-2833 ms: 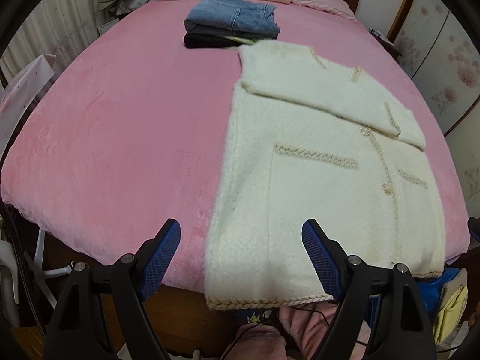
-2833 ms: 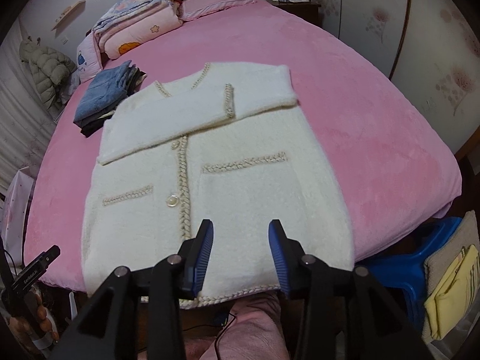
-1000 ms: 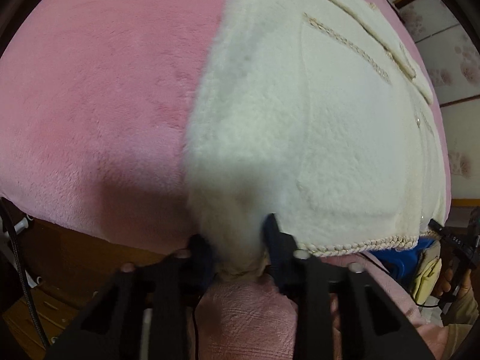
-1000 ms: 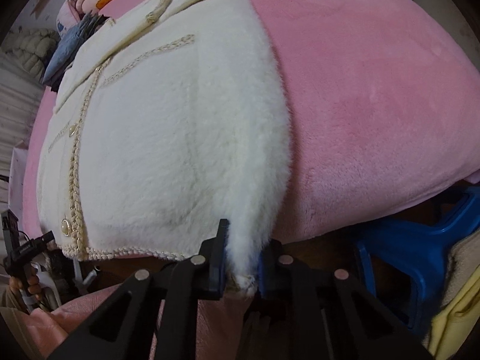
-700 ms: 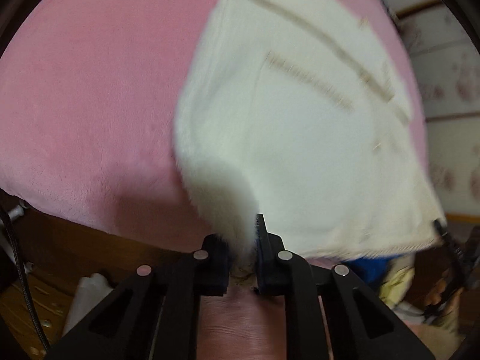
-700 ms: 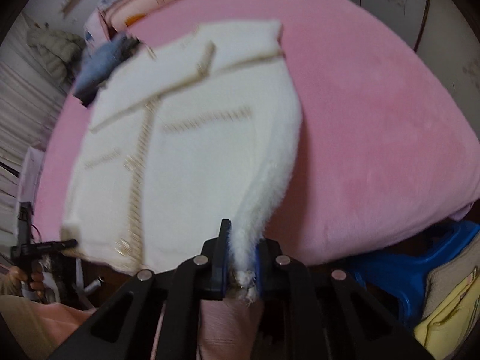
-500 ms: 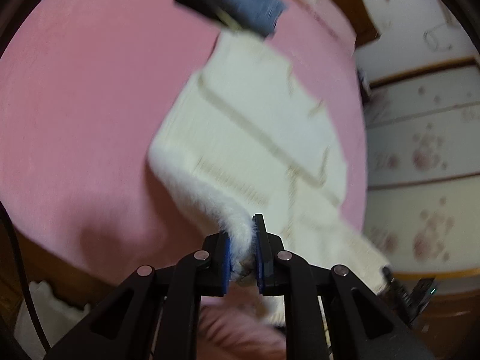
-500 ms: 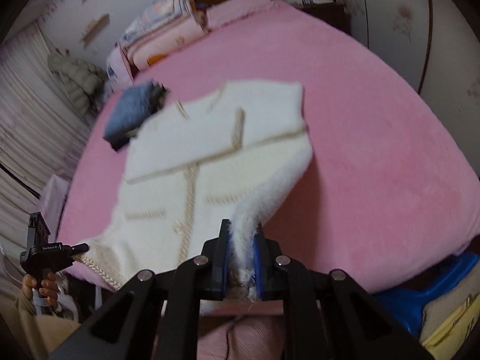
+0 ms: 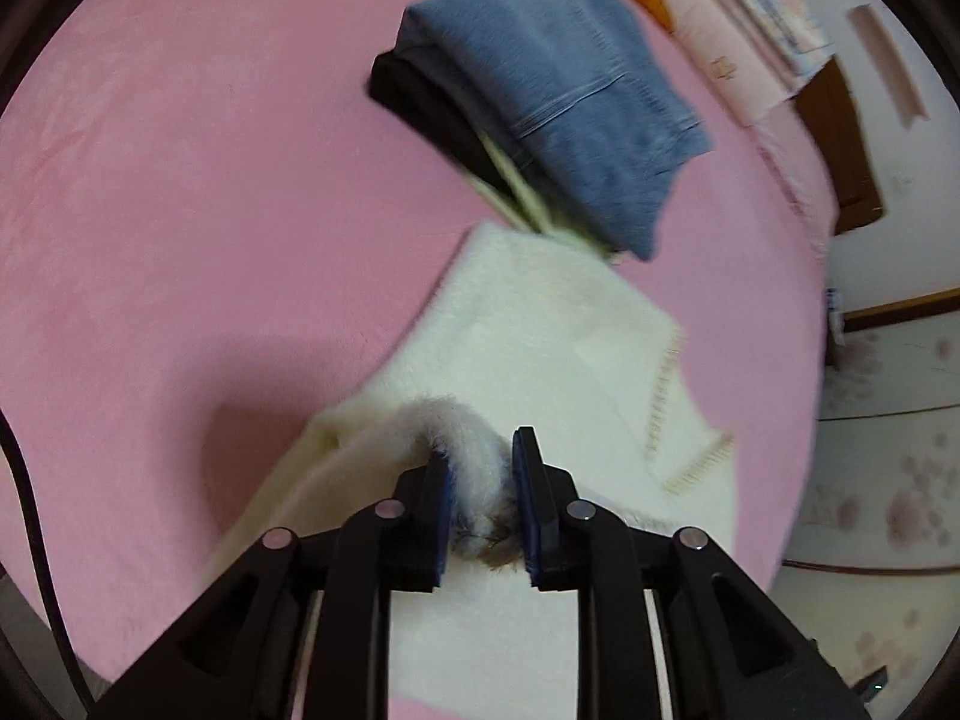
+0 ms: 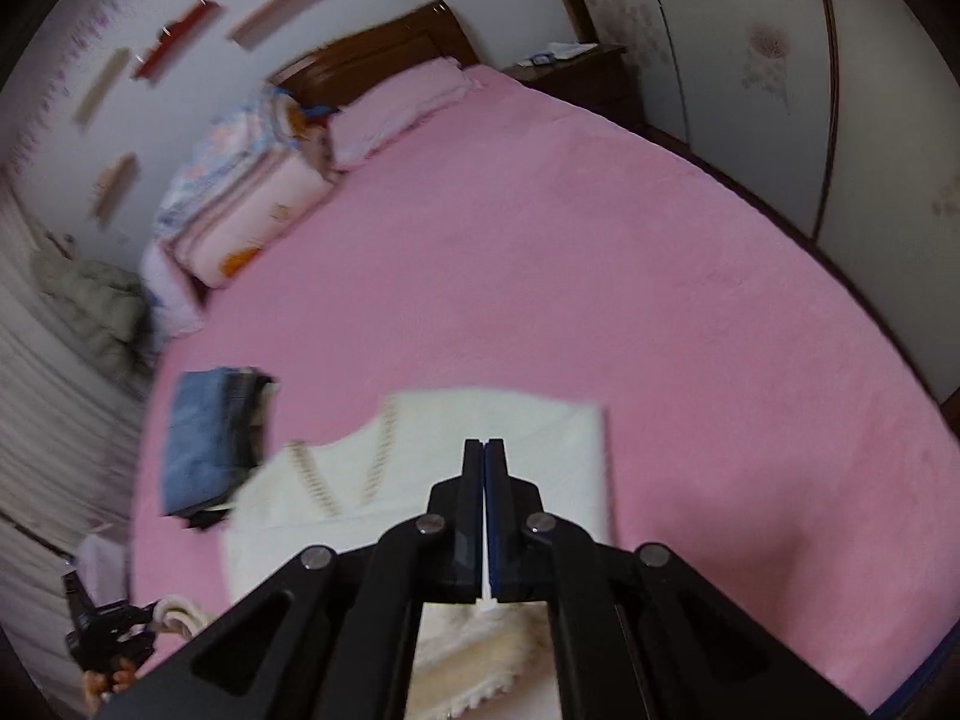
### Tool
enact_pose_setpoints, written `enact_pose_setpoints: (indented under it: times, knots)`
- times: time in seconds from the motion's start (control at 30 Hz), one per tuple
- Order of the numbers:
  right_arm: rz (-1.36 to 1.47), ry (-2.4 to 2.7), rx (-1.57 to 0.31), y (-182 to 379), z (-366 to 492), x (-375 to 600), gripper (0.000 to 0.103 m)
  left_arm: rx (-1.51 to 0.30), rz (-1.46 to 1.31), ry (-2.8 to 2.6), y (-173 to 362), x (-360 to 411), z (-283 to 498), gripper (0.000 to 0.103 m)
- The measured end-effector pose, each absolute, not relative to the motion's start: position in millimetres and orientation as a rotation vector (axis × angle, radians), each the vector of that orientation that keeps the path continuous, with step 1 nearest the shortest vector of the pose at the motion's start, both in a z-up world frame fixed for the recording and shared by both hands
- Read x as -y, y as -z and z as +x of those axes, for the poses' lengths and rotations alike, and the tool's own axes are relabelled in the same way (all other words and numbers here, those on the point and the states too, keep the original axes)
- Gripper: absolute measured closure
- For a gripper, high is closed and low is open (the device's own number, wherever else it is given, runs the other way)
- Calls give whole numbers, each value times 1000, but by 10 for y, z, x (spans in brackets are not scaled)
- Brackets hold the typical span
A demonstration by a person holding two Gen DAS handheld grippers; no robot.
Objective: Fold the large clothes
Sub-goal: 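Grasp the hem with both grippers and lift it toward the collar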
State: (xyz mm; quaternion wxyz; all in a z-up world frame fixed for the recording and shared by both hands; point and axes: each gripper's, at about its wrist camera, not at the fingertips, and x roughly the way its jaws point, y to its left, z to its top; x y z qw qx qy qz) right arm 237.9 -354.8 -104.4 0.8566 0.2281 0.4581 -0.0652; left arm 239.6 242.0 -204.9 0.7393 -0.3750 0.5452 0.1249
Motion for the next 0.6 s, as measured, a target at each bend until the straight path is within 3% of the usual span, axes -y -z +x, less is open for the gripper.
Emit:
enact_pose_setpoints:
  times: [0.13, 0.2, 0.27, 0.6]
  knots:
    - [415, 88, -1116, 1598, 2748, 3560, 99, -1233, -708, -318, 2369, -2326, 2673, 63]
    - [363, 57, -1177, 1858, 2790, 3558, 89, -1240, -646, -316, 2389, -2308, 2740, 55]
    - [335, 34, -1220, 2054, 2729, 3574, 80, -1242, -596, -297, 2421, -2322, 2850, 53]
    - [292, -97, -1308, 2595, 2795, 3363, 79, -1279, -272, -159, 2449, -2353, 3077, 51]
